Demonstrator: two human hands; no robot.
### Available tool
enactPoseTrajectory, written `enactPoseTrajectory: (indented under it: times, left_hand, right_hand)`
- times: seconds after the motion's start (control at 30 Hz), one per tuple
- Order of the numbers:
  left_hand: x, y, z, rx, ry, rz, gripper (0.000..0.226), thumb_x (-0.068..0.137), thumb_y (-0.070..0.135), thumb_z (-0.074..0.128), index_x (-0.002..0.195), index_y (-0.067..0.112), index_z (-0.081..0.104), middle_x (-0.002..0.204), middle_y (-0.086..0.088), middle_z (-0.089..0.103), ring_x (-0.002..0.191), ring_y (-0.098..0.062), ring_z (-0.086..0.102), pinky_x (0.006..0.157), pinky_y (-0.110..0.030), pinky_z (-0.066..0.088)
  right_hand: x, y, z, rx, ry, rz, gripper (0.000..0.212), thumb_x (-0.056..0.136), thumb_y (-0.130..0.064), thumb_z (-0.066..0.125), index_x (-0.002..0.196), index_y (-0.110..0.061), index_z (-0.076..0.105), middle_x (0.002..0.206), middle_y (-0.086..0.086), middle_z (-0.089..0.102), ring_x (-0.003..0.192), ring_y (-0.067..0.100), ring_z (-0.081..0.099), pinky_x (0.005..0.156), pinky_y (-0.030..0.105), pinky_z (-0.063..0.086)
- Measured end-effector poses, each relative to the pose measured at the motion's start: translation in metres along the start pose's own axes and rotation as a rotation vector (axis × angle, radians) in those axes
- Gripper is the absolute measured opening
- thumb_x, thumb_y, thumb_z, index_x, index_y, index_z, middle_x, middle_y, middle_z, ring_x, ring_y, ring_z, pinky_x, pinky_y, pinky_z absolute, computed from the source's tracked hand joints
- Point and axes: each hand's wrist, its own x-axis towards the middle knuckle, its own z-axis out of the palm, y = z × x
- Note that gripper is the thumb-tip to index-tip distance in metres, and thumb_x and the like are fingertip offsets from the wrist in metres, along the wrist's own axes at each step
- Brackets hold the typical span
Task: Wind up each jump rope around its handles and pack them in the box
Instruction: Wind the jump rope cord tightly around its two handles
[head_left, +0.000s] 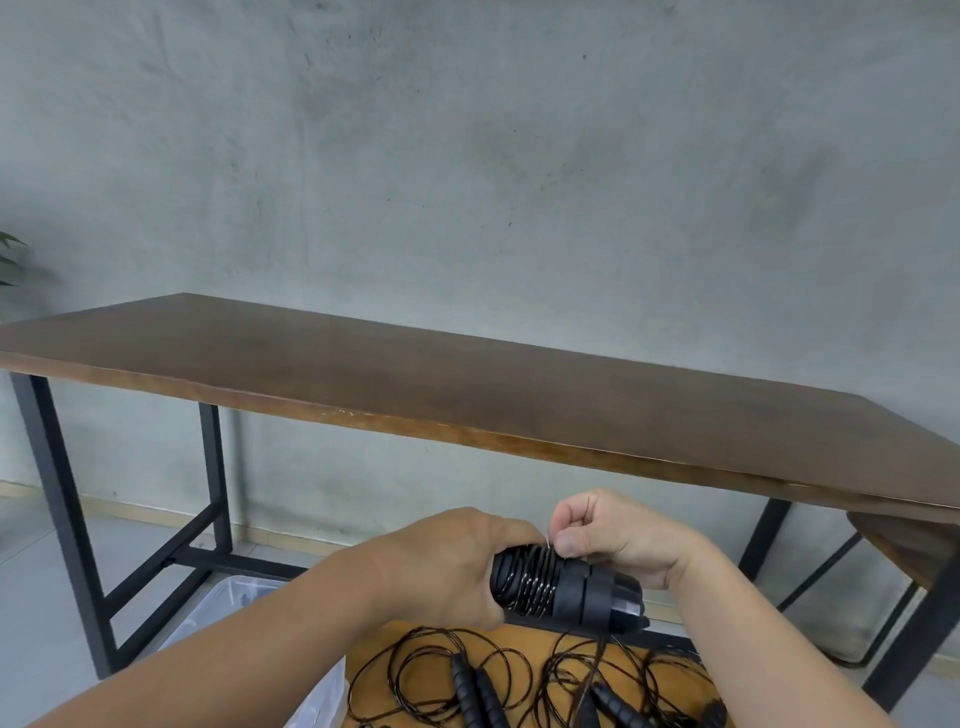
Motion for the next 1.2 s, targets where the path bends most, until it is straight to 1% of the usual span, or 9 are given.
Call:
enactPoseTrajectory:
  times: [0.2, 0.33, 0.4, 0.47, 0.6, 0.77, 0.93, 1.07, 1.2]
  left_hand:
    - [0.0, 0.003, -0.001, -0.179, 0.03, -0.025, 0.046, 0.076, 0.008, 0.069, 0.114, 0.032, 0.056, 0.091, 0.004, 0.06, 0.078, -0.013, 0.058, 0.068, -0.028, 0.049]
    - [0.003, 0.001, 0.002, -0.229, 0.08, -0.064, 0.044, 0.076, 0.007, 0.068, 0.111, 0.03, 0.056, 0.086, 0.006, 0.058, 0.07, -0.006, 0.053, 0.061, -0.018, 0.044]
    - [0.005, -0.002, 0.005, -0.227, 0.104, -0.087, 0.044, 0.076, 0.007, 0.068, 0.11, 0.033, 0.055, 0.083, 0.009, 0.058, 0.068, -0.005, 0.052, 0.059, -0.016, 0.042]
    - [0.007, -0.005, 0.008, -0.208, 0.134, -0.112, 0.046, 0.076, 0.008, 0.068, 0.111, 0.035, 0.053, 0.083, 0.009, 0.058, 0.068, -0.006, 0.053, 0.058, -0.016, 0.043]
    - [0.014, -0.013, 0.013, -0.127, 0.215, -0.14, 0.046, 0.077, 0.01, 0.065, 0.116, 0.032, 0.053, 0.085, 0.007, 0.06, 0.071, -0.011, 0.056, 0.06, -0.024, 0.047]
    - [0.023, -0.016, 0.012, 0.049, 0.324, -0.18, 0.042, 0.082, 0.012, 0.063, 0.118, 0.029, 0.051, 0.09, 0.007, 0.061, 0.079, -0.014, 0.058, 0.068, -0.027, 0.053]
    - [0.03, -0.022, 0.018, 0.219, 0.372, -0.202, 0.036, 0.084, 0.018, 0.061, 0.115, 0.029, 0.05, 0.098, 0.006, 0.061, 0.086, -0.016, 0.058, 0.075, -0.031, 0.055]
    - [0.032, -0.028, 0.023, 0.377, 0.357, -0.227, 0.049, 0.088, 0.021, 0.06, 0.133, 0.024, 0.041, 0.114, 0.001, 0.06, 0.099, -0.019, 0.057, 0.082, -0.032, 0.054]
    - [0.029, -0.029, 0.026, 0.481, 0.312, -0.235, 0.038, 0.089, 0.019, 0.059, 0.124, 0.022, 0.045, 0.113, -0.001, 0.058, 0.1, -0.02, 0.055, 0.078, -0.029, 0.048]
  right_hand:
    - [0.006, 0.023, 0.01, 0.279, 0.146, -0.04, 0.058, 0.05, -0.048, 0.093, 0.081, -0.008, 0.064, 0.079, 0.008, 0.065, 0.066, 0.015, 0.063, 0.058, 0.026, 0.053]
    - [0.003, 0.031, 0.033, 0.724, 0.289, -0.036, 0.024, 0.065, -0.011, 0.079, 0.086, -0.002, 0.072, 0.08, 0.016, 0.068, 0.069, 0.022, 0.062, 0.064, 0.036, 0.051]
    - [0.002, 0.034, 0.043, 0.879, 0.32, -0.025, 0.016, 0.066, -0.011, 0.079, 0.08, -0.006, 0.076, 0.068, 0.012, 0.064, 0.054, 0.017, 0.052, 0.046, 0.027, 0.04]
    - [0.003, 0.037, 0.053, 0.87, 0.339, -0.013, 0.012, 0.083, -0.016, 0.066, 0.082, -0.004, 0.067, 0.063, 0.008, 0.052, 0.047, 0.011, 0.037, 0.039, 0.02, 0.024]
    - [0.01, 0.044, 0.064, 0.854, 0.46, -0.034, 0.023, 0.102, -0.004, 0.036, 0.092, -0.003, 0.057, 0.061, 0.005, 0.044, 0.049, 0.009, 0.028, 0.039, 0.018, 0.021]
    - [0.01, 0.041, 0.08, 0.661, 0.584, 0.003, 0.023, 0.104, -0.011, 0.038, 0.111, 0.0, 0.058, 0.061, 0.004, 0.047, 0.049, 0.01, 0.024, 0.041, 0.021, 0.02]
    - [0.001, 0.029, 0.088, 0.344, 0.629, 0.167, 0.023, 0.104, -0.018, 0.042, 0.101, -0.005, 0.061, 0.064, 0.002, 0.049, 0.045, 0.009, 0.029, 0.044, 0.022, 0.023]
    - [-0.011, 0.02, 0.088, -0.213, 0.546, 0.262, 0.032, 0.104, -0.028, 0.042, 0.086, -0.013, 0.062, 0.065, -0.003, 0.053, 0.051, 0.008, 0.042, 0.053, 0.021, 0.034]
    - [-0.023, 0.007, 0.083, -0.61, 0.48, 0.248, 0.03, 0.1, -0.029, 0.047, 0.074, -0.019, 0.059, 0.071, -0.001, 0.056, 0.062, 0.011, 0.051, 0.061, 0.026, 0.041]
